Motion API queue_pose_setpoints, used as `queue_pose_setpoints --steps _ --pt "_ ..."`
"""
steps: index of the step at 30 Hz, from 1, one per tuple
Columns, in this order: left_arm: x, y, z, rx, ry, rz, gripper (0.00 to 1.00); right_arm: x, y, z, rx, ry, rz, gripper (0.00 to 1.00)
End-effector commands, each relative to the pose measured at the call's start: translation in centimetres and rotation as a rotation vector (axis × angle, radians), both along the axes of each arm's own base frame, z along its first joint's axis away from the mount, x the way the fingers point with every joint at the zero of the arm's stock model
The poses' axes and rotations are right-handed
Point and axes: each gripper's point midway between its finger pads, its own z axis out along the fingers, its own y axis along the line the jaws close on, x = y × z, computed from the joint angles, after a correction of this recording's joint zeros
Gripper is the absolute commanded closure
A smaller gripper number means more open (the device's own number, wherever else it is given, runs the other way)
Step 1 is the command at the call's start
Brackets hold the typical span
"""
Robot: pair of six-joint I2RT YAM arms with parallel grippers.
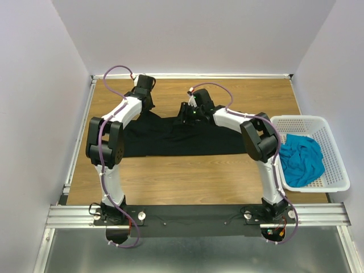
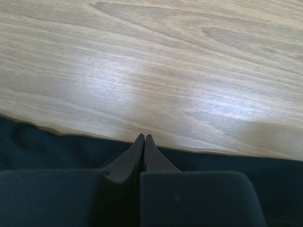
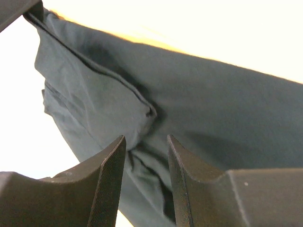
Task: Fold and stack the t-shirts
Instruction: Fold the tshirt
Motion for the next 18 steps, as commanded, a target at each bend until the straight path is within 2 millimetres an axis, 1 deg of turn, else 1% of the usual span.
queue_pose_setpoints --steps 1,7,13,18 --pt "1.1 -0.2 2.5 -0.015 -0.075 0.025 0.96 0.6 2.0 -0.4 0.052 0.0 0.025 0.52" --pt "1.1 -0.1 2.7 -0.018 -0.082 0.039 0.96 1.0 2.8 -1.3 0.069 0.023 0.039 0.52" --pt "1.2 -0.1 3.0 -0.024 -0.09 0.045 0.96 0.7 3.4 -2.0 0.079 0.047 0.055 0.53" --pt "1.1 -0.2 3.0 -0.028 -0.088 0.045 0.96 0.6 3.8 -2.0 0.089 0.051 0.075 0.59"
